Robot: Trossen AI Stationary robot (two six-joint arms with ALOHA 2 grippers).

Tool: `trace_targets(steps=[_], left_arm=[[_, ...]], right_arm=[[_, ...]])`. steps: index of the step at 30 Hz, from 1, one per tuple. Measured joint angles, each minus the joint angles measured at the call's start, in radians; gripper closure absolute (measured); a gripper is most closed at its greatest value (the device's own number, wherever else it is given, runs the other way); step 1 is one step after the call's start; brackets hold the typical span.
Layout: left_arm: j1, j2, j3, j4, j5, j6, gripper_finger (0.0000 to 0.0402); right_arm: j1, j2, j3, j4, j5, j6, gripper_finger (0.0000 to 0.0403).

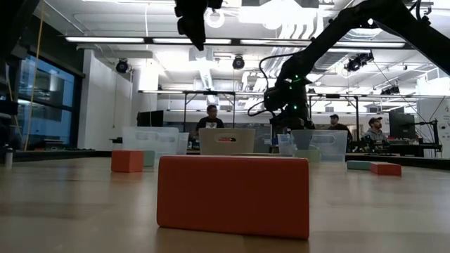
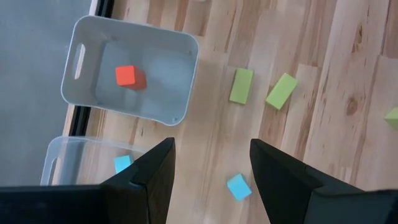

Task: Sort & place blocks by color
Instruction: Put the large blue rectangular block into the left transparent bin

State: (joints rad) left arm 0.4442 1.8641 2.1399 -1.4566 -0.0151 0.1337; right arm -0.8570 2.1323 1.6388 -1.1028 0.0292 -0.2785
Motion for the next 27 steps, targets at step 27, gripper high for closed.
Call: trace_targets(steps=[27], left_arm=[[-0.025,-0.014,-0.034,-0.114,0.026,-0.262,0.0154]], right_arm=[[-0.001,-0.002,0.486,-0.260,-0.023,-0.018,0.0311]])
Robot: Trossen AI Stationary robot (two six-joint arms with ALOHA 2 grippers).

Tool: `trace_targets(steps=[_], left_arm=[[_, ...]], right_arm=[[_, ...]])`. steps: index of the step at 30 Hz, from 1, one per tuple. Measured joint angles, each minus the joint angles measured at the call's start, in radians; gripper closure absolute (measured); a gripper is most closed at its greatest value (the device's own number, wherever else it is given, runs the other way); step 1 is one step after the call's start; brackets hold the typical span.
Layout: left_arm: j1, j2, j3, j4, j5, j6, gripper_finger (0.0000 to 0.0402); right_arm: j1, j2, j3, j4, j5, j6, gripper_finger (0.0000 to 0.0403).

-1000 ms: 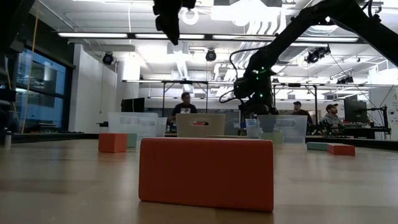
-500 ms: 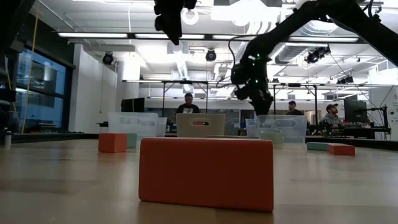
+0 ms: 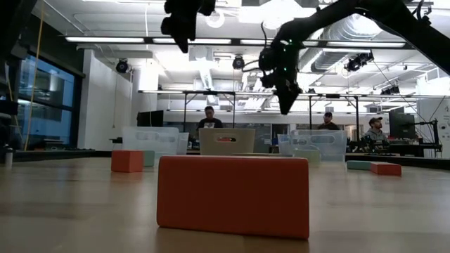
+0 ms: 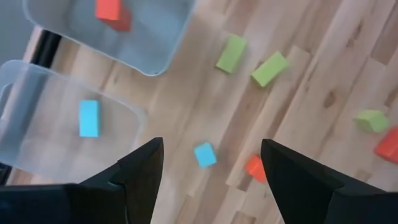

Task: Sort & place blocks by color
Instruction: Put the large blue rectangular block into the left transparent bin

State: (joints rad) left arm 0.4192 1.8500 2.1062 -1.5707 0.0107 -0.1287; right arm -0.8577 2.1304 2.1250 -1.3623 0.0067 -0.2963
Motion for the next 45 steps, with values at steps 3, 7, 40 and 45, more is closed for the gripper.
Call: trace_targets(steps=[3,7,40,45], left_arm=[[-0.032,0.001,-0.001,0.000,-0.003,-0.020,0.0154],[-0.077,0.001,-0.013,0.002,-0.017,-0.067,0.0154],[-0.533,-0.262,-0.791,0.201,0.028,-0.682,0.0154],[-0.611,-0.262,-0.844,0.318,0.040,-0.747,0.0154]], right_arm=[[-0.002,0.000,0.048,-0.023,0.000,-0.003,0.0311],[-0.016,0.000,0.110,-0.067,0.003,-0.008,0.0311],[0.095,-0.095,0.204,-0.209,-0.068,0.166,0.0311],[0.151,-0.131,0.204,-0.209,-0.068,0.212,0.0311]])
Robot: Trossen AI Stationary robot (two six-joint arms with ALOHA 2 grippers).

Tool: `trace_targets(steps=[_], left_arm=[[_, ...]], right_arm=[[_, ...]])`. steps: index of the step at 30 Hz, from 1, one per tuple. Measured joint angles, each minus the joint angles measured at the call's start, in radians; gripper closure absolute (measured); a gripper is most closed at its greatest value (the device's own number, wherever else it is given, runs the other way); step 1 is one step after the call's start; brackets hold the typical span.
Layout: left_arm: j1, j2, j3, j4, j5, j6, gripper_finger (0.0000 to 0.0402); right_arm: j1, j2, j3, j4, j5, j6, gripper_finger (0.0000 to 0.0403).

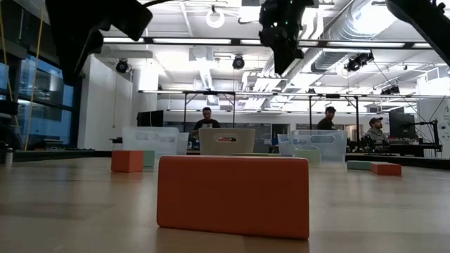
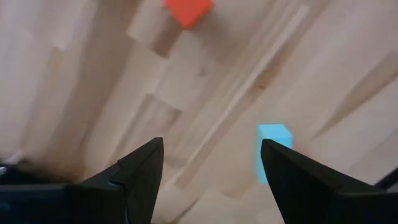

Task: Sort & place blocks by color
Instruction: Put the large blue rectangular block into the left transparent bin

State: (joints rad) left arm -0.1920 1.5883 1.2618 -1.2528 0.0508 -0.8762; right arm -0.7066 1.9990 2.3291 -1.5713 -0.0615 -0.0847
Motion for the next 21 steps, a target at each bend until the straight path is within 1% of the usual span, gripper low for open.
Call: trace_targets(steps=[4,13,21], left_arm=[[-0.062,0.000,-0.047,0.104,0.017,-0.061,0.0154],[-0.183,0.000,-0.168,0.324,0.017,-0.236,0.0154],[-0.270,0.000,-0.263,0.426,0.008,-0.365,0.0154]], right_arm=[[0.043,-0.017,0.000,0.000,0.001,0.018,0.0311],[0.118,-0.026,0.000,0.000,0.001,0.025,0.0311],[0.154,-0.026,0.000,0.000,0.001,0.080,0.0311]])
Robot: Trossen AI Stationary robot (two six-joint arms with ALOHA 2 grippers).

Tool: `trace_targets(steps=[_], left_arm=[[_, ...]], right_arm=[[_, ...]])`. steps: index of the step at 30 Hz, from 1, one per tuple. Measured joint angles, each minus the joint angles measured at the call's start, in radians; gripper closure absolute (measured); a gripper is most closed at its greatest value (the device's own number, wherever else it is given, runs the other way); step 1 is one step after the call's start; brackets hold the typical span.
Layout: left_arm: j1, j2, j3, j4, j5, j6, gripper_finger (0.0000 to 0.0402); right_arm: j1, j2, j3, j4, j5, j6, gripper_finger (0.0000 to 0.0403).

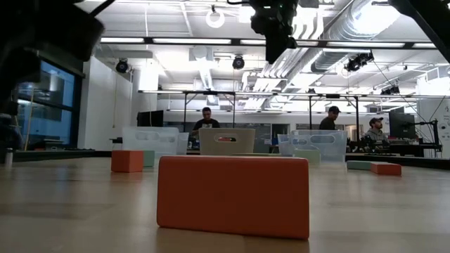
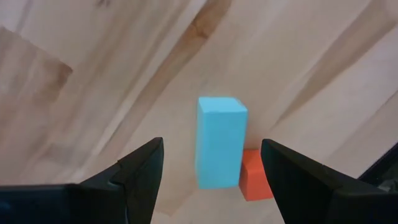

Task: Sort & place blocks by color
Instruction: Put the large blue rectangular block into the left transparent bin

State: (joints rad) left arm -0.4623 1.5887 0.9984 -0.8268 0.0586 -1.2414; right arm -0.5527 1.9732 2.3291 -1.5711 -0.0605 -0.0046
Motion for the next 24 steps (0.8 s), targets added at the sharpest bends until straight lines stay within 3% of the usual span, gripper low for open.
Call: trace_targets(steps=[11,24], left_arm=[[-0.043,0.004,-0.025,0.045,-0.029,-0.023,0.0154],[-0.050,0.126,-0.025,0.128,-0.014,-0.032,0.0154]], right_arm=[[0.010,0.001,0.000,0.000,0.000,0.021,0.0311],[0.010,0.002,0.000,0.000,0.000,0.028,0.0311]])
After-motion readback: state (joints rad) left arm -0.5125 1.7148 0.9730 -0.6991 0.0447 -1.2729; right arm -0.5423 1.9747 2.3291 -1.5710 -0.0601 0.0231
